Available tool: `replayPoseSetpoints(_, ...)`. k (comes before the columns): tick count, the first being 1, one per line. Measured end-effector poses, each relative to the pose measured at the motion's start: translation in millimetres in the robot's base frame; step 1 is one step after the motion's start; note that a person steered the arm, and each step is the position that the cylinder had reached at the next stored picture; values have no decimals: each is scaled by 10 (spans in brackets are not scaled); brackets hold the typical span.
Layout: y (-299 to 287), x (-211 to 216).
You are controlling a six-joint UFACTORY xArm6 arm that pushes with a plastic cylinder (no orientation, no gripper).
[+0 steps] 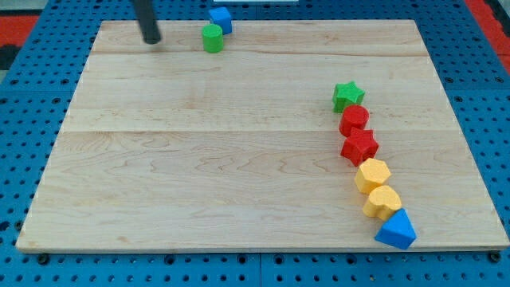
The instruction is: Slide the green circle on top of the green star
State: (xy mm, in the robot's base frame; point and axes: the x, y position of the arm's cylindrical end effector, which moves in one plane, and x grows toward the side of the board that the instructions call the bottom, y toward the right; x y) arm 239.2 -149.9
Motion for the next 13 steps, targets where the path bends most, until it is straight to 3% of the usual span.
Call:
replayPoseSetpoints(1,841,14)
replayPoseSetpoints(2,1169,14)
replayPoseSetpoints(3,919,-18)
replayPoseSetpoints(5,2028,-282)
replayPoseSetpoints(6,2342,103)
replayPoseSetpoints(8,2573,-241)
replayPoseSetpoints(9,2881,100)
replayPoseSetpoints(10,2811,577)
replayPoseSetpoints(11,2840,737)
replayPoseSetpoints(12,2619,468)
replayPoseSetpoints(13,2067,878)
